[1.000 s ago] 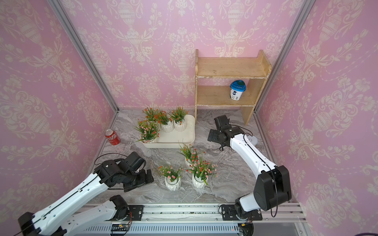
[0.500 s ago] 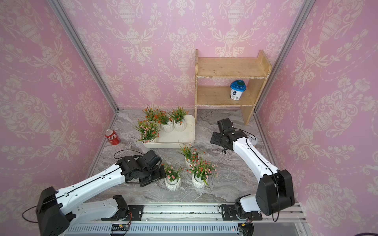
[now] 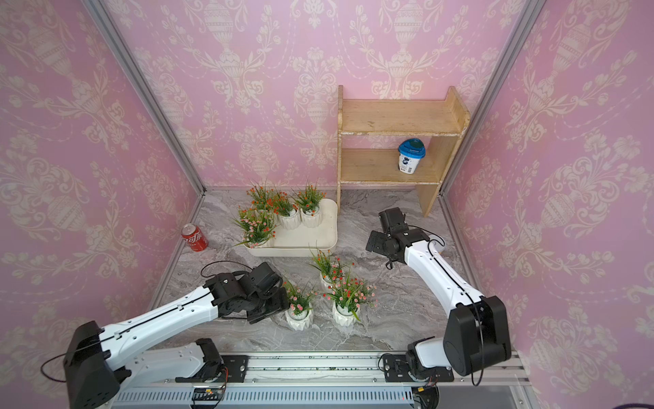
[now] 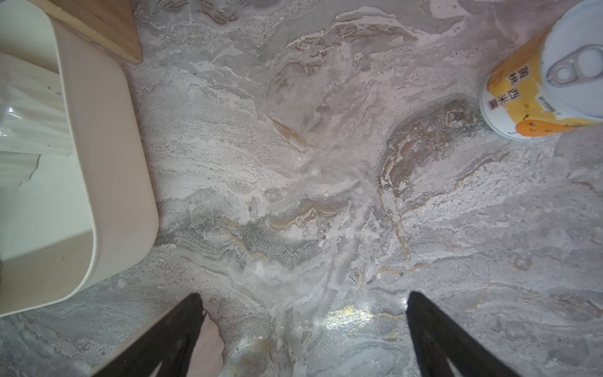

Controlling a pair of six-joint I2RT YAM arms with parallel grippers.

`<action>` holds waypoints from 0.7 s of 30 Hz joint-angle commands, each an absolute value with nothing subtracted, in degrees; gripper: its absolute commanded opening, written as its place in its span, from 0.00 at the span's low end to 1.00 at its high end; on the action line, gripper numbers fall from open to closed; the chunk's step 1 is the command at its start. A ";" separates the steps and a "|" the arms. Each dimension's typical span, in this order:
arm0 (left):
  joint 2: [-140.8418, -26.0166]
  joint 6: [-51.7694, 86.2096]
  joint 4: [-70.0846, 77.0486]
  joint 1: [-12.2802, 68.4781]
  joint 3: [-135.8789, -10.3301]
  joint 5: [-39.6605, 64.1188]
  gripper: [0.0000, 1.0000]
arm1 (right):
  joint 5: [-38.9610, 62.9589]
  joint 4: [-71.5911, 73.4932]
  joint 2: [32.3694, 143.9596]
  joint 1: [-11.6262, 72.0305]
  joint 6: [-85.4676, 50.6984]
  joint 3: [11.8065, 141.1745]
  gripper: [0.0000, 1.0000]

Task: Put the potted gypsophila into the storage box
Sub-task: Pick up the baby's breath potted plant from the center of the board.

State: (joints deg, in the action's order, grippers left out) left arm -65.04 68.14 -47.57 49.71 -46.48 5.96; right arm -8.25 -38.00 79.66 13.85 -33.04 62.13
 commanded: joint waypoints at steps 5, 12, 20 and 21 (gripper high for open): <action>-65.04 68.46 -49.39 50.32 -44.82 6.93 0.79 | -7.40 -37.53 80.11 13.54 -33.93 61.29 1.00; -66.42 68.75 -47.30 50.56 -43.61 7.31 0.65 | -7.11 -37.35 80.68 13.53 -33.93 61.26 1.00; -68.22 68.95 -45.88 50.71 -43.64 7.12 0.64 | -7.29 -37.27 81.03 13.54 -33.93 61.17 1.00; -68.45 68.86 -45.64 50.71 -43.68 7.12 0.64 | -7.29 -37.25 81.12 13.54 -33.92 61.24 1.00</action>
